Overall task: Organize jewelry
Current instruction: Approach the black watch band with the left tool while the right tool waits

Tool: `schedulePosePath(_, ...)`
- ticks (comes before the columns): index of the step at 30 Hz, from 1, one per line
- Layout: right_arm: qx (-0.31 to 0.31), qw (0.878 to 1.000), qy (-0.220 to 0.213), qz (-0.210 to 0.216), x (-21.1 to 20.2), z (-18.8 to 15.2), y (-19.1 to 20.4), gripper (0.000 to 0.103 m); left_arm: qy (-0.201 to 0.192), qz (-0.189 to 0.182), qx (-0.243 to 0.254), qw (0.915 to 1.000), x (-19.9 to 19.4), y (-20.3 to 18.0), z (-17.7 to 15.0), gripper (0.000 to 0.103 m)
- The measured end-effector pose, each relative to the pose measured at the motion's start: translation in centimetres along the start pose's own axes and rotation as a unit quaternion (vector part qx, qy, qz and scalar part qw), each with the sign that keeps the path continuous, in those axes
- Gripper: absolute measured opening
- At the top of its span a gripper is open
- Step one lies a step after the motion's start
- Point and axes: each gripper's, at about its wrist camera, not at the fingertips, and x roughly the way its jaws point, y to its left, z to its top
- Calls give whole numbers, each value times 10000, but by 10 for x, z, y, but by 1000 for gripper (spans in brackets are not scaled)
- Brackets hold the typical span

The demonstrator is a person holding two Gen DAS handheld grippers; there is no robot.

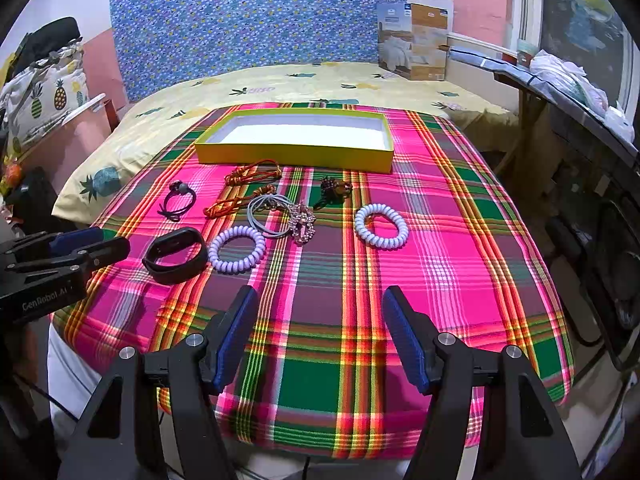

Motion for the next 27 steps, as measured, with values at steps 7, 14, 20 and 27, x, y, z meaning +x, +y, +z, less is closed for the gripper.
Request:
schedulePosePath(7,-1,10000,8,5,0,1,0,65,11,-73,0,10000,1,-1,0,51)
schedulePosePath(14,2,10000,15,13,1,1,0,65,2,-65,-10,10000,1,-1,1,50)
schedulePosePath(20,-2,10000,19,15,1,0,0,65,34,-94,22,9999,2,-2,1,50)
schedulePosePath(27,1,10000,24,16,1,1,0,65,30,-94,43,9999,2,-3,1,50)
